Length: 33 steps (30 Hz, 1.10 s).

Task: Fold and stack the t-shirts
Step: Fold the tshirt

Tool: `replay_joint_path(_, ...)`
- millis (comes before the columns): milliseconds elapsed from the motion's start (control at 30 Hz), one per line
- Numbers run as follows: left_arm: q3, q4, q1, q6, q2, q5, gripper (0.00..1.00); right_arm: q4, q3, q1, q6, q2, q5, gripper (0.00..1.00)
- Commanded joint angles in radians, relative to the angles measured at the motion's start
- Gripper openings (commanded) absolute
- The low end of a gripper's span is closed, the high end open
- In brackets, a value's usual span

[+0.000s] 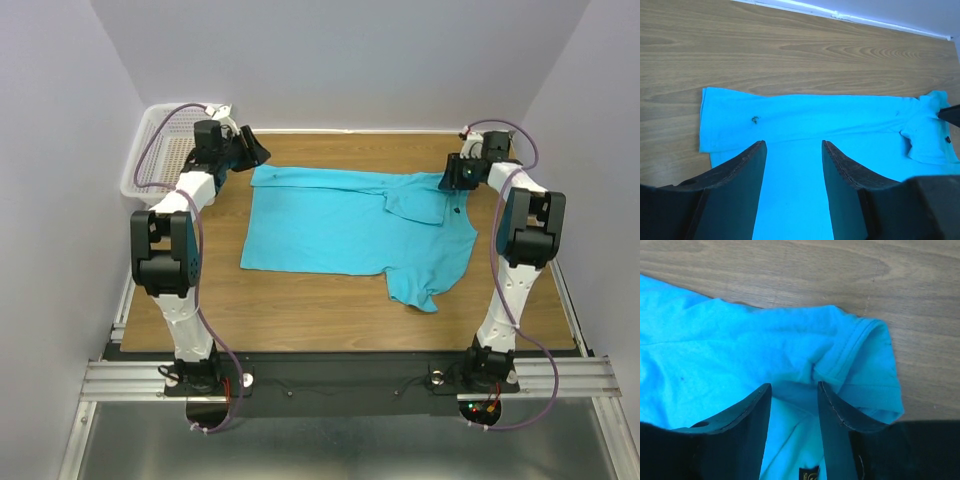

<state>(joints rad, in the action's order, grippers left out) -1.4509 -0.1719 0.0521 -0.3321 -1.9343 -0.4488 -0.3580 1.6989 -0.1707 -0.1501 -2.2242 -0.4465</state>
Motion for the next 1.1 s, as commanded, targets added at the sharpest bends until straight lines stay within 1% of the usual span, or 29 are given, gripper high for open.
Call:
replay_joint_path(0,0.026,-0.066,-0.003,0.039,0.155,-0.021,0.59,0.005,0.035,-0.009,-0.042,0.144,-0.076,0.52)
replay_joint_path(33,0.032,-0.066,-0.003,0.044,0.172,-0.016,0.59,-0.001,0.028,-0.009,-0.052,0.159,-0.087,0.54)
replay_joint_path(100,0.047,-0.067,-0.003,0.054,0.205,-0.005,0.6,-0.016,-0.004,-0.01,-0.075,0.201,-0.112,0.54)
replay_joint_path(167,0.081,-0.063,-0.003,0.074,0.257,0.015,0.6,-0.061,-0.036,-0.009,-0.129,0.227,-0.162,0.54)
replay_joint_path(233,0.128,-0.06,-0.003,0.088,0.316,0.028,0.6,-0.113,-0.102,-0.007,-0.184,0.265,-0.188,0.54)
replay_joint_path(267,0.147,-0.055,-0.003,0.096,0.336,0.042,0.6,-0.133,-0.125,-0.007,-0.239,0.277,-0.21,0.53)
replay_joint_path(333,0.2,-0.054,-0.003,0.1,0.395,0.05,0.6,-0.188,-0.194,-0.007,-0.294,0.311,-0.219,0.52)
replay_joint_path(367,0.219,-0.049,-0.005,0.097,0.418,0.061,0.6,-0.209,-0.212,-0.009,-0.357,0.32,-0.231,0.52)
replay_joint_path(533,0.348,-0.044,-0.005,0.082,0.546,0.068,0.6,-0.292,-0.306,-0.007,-0.473,0.379,-0.199,0.5)
replay_joint_path(833,0.51,-0.063,-0.008,0.041,0.655,0.048,0.6,-0.318,-0.349,0.008,-0.509,0.368,-0.176,0.5)
replay_joint_path(1067,0.561,-0.084,-0.014,0.018,0.672,0.029,0.6,-0.312,-0.295,0.023,-0.47,0.321,-0.15,0.49)
